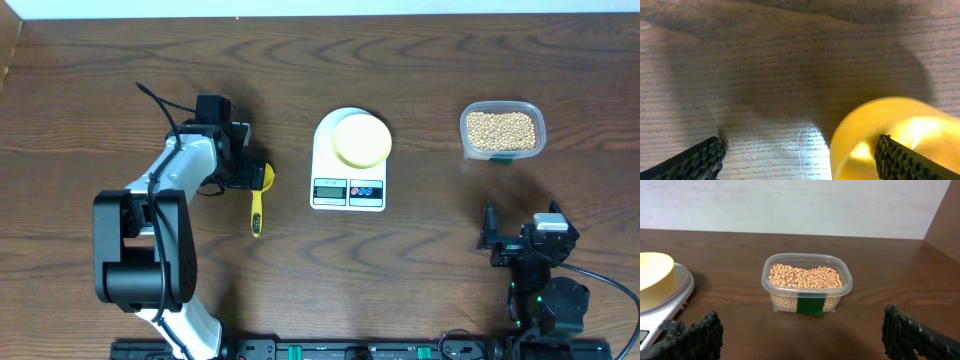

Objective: Scoop item into bowl and weigh 50g on scale
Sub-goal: 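Lower the left gripper and close it on the yellow scoop rim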

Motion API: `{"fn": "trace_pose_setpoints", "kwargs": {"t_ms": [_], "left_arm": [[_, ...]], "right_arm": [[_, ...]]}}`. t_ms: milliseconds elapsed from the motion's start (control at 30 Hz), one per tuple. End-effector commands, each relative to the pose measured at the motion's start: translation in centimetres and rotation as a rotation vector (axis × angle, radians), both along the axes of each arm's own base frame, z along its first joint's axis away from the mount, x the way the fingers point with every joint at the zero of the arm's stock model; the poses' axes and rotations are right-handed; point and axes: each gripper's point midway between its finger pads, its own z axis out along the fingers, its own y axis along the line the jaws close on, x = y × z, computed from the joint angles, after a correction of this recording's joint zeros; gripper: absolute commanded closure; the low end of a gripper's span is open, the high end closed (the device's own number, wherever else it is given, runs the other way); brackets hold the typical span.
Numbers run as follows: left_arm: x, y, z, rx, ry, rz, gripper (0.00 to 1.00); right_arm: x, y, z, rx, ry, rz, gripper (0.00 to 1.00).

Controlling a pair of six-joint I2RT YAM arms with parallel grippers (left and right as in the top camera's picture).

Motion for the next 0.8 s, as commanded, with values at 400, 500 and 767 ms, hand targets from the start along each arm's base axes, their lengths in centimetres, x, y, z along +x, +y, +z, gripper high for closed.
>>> {"fn": "trace_pose_setpoints", "kwargs": {"t_ms": [400, 500, 767], "left_arm": [[-0.04, 0.16, -0.19, 0.011, -0.002, -0.015, 0.02], [0.04, 0.16, -0.17, 0.011, -0.005, -0.015, 0.03], [0.04, 0.16, -0.17, 0.011, -0.005, -0.015, 0.06]], "right_arm": [[-0.01, -0.15, -0.19, 0.010, 0.001, -0.007, 0.01], [-0.01, -0.15, -0.19, 0.009, 0.001, -0.007, 0.01], [-0.01, -0.15, -0.19, 0.010, 0.001, -0.007, 0.01]]}}
